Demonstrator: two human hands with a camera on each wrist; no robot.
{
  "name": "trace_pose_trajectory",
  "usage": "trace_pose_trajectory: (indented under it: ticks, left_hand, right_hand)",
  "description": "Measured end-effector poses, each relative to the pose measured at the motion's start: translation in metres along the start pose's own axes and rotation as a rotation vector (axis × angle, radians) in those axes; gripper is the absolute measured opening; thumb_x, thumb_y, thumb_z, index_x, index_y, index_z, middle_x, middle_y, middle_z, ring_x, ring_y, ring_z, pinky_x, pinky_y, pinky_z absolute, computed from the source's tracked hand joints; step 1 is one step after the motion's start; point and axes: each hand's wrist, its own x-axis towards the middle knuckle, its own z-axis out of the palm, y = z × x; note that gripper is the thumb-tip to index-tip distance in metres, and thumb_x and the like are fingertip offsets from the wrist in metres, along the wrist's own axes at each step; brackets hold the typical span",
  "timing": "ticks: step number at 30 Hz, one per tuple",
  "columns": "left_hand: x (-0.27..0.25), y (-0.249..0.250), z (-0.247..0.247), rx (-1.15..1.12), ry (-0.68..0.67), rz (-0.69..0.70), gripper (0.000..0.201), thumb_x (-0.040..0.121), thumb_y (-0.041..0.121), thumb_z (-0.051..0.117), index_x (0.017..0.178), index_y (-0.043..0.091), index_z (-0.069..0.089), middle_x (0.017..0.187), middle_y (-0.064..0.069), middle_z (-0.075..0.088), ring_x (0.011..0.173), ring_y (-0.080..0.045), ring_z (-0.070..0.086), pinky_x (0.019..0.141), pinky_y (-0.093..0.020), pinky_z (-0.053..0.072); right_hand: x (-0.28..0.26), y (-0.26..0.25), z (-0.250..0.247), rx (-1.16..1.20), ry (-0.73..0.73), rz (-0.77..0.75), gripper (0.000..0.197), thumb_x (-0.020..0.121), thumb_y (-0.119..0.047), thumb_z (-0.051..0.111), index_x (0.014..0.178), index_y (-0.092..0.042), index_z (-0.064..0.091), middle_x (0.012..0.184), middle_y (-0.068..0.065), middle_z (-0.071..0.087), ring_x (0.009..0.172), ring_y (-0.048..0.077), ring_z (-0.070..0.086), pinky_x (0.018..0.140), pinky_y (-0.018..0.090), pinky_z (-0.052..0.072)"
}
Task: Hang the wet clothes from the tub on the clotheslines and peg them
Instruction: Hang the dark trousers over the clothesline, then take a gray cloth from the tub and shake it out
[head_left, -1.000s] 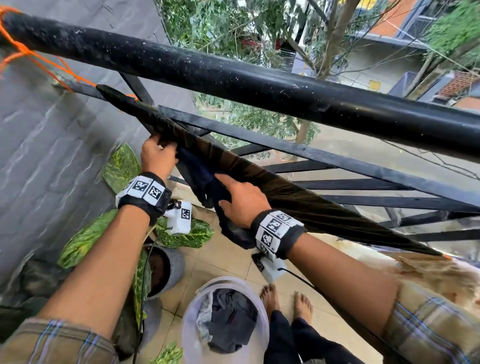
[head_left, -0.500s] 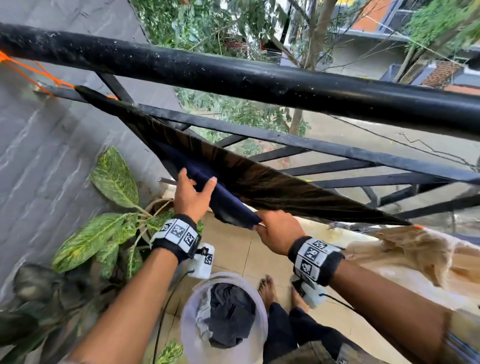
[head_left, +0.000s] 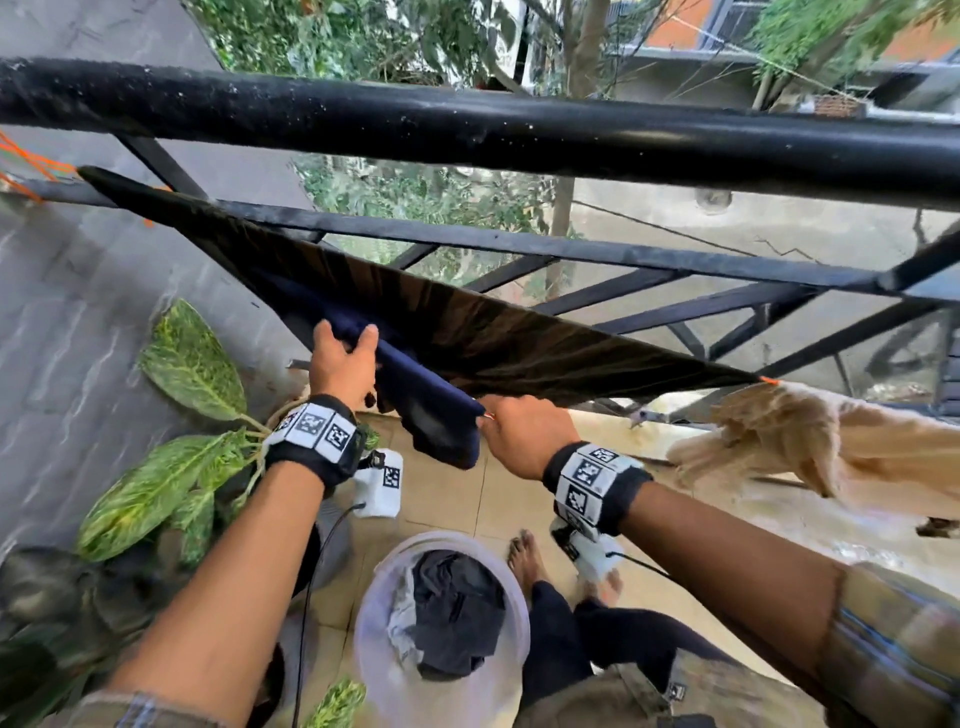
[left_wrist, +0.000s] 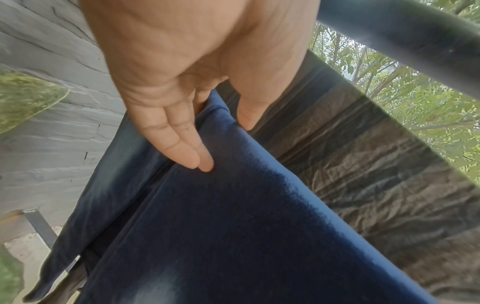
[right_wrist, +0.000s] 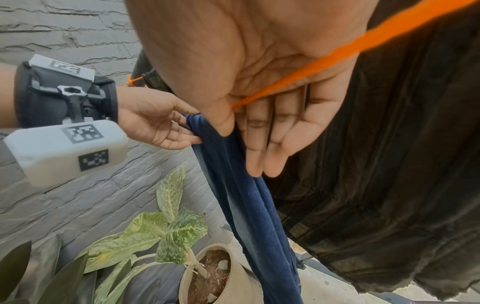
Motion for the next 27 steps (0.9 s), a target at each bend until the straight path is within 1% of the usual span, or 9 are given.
trace_pose_trajectory:
  ticks: [2, 4, 8, 11, 15, 19, 21, 23, 27]
  left_hand:
    - [-0.020, 0.007, -0.003, 0.015, 0.008, 0.006, 0.101, 0.063, 0.067, 0.062, 0.148, 0.030, 0.020, 0.100, 0.009, 0.062, 0.097, -0.027, 0.071, 0.092, -0.053, 0.054]
    - [-0.052, 0.015, -0.009, 0.039, 0.006, 0.021, 0.096, 0.067, 0.059, 0.065, 0.149, 0.025, 0.028, 0.110, 0.003, 0.059, 0.096, -0.028, 0.071, 0.090, -0.049, 0.055]
    - [-0.119, 0.009, -0.014, 0.152, -0.152, 0.073, 0.039, 0.092, 0.021, 0.065, 0.129, 0.009, 0.056, 0.100, -0.008, 0.063, 0.077, -0.022, 0.069, 0.065, -0.027, 0.051]
    - [-0.172, -0.012, -0.015, 0.216, -0.202, 0.118, 0.022, 0.093, 0.011, 0.064, 0.114, 0.007, 0.063, 0.086, -0.006, 0.061, 0.065, -0.014, 0.063, 0.050, -0.015, 0.043]
    - [-0.253, -0.052, -0.012, 0.231, -0.261, 0.096, 0.018, 0.089, 0.014, 0.061, 0.107, 0.013, 0.063, 0.080, -0.001, 0.062, 0.071, -0.020, 0.059, 0.056, -0.018, 0.048]
    - [-0.318, -0.110, 0.000, 0.229, -0.293, 0.023, 0.024, 0.070, 0.035, 0.055, 0.092, 0.030, 0.062, 0.081, -0.007, 0.066, 0.074, -0.025, 0.063, 0.074, -0.036, 0.052]
    - [-0.354, -0.138, 0.005, 0.264, -0.301, -0.023, 0.016, 0.078, 0.032, 0.059, 0.092, 0.029, 0.064, 0.085, -0.014, 0.069, 0.083, -0.033, 0.067, 0.079, -0.042, 0.053]
    - [-0.387, -0.168, 0.008, 0.267, -0.324, -0.055, 0.008, 0.088, 0.021, 0.063, 0.095, 0.023, 0.067, 0.084, -0.014, 0.070, 0.086, -0.034, 0.066, 0.082, -0.042, 0.053]
    - [-0.435, -0.221, 0.004, 0.193, -0.304, -0.142, 0.010, 0.091, 0.016, 0.065, 0.099, 0.020, 0.064, 0.074, 0.009, 0.060, 0.077, -0.019, 0.059, 0.080, -0.030, 0.048]
  right_hand:
    - [-0.006, 0.001, 0.001, -0.005, 0.004, -0.002, 0.032, 0.095, -0.038, 0.043, 0.123, -0.029, 0.054, 0.113, 0.009, 0.068, 0.100, 0.036, 0.064, 0.077, 0.039, 0.049]
    - [-0.017, 0.001, 0.001, 0.003, 0.009, -0.007, 0.036, 0.092, -0.042, 0.047, 0.126, -0.034, 0.052, 0.112, 0.005, 0.070, 0.100, 0.035, 0.065, 0.080, 0.039, 0.051]
    - [-0.044, 0.009, -0.009, 0.032, 0.076, -0.033, 0.039, 0.089, -0.047, 0.051, 0.127, -0.040, 0.052, 0.114, -0.002, 0.069, 0.105, 0.031, 0.064, 0.083, 0.040, 0.053]
    - [-0.069, 0.018, -0.015, 0.070, 0.160, -0.087, 0.031, 0.088, -0.045, 0.054, 0.116, -0.035, 0.060, 0.114, -0.003, 0.066, 0.104, 0.028, 0.063, 0.083, 0.040, 0.053]
    - [-0.108, 0.029, -0.010, 0.139, 0.222, -0.237, 0.025, 0.088, -0.037, 0.060, 0.111, -0.028, 0.068, 0.115, -0.004, 0.066, 0.104, 0.021, 0.063, 0.086, 0.037, 0.052]
    - [-0.145, 0.040, 0.021, 0.127, 0.105, -0.332, 0.024, 0.087, -0.037, 0.057, 0.106, -0.028, 0.069, 0.105, -0.002, 0.072, 0.098, 0.025, 0.067, 0.082, 0.037, 0.053]
    - [-0.166, 0.042, 0.044, 0.079, -0.001, -0.320, 0.021, 0.089, -0.036, 0.058, 0.105, -0.030, 0.070, 0.101, -0.003, 0.073, 0.094, 0.025, 0.067, 0.078, 0.034, 0.053]
    - [-0.184, 0.043, 0.070, 0.061, -0.138, -0.313, 0.018, 0.090, -0.032, 0.061, 0.105, -0.030, 0.071, 0.100, -0.004, 0.073, 0.093, 0.022, 0.067, 0.077, 0.031, 0.049]
    - [-0.206, 0.046, 0.125, 0.123, -0.340, -0.299, 0.016, 0.091, -0.025, 0.063, 0.103, -0.023, 0.073, 0.101, 0.001, 0.074, 0.092, 0.021, 0.067, 0.071, 0.025, 0.040]
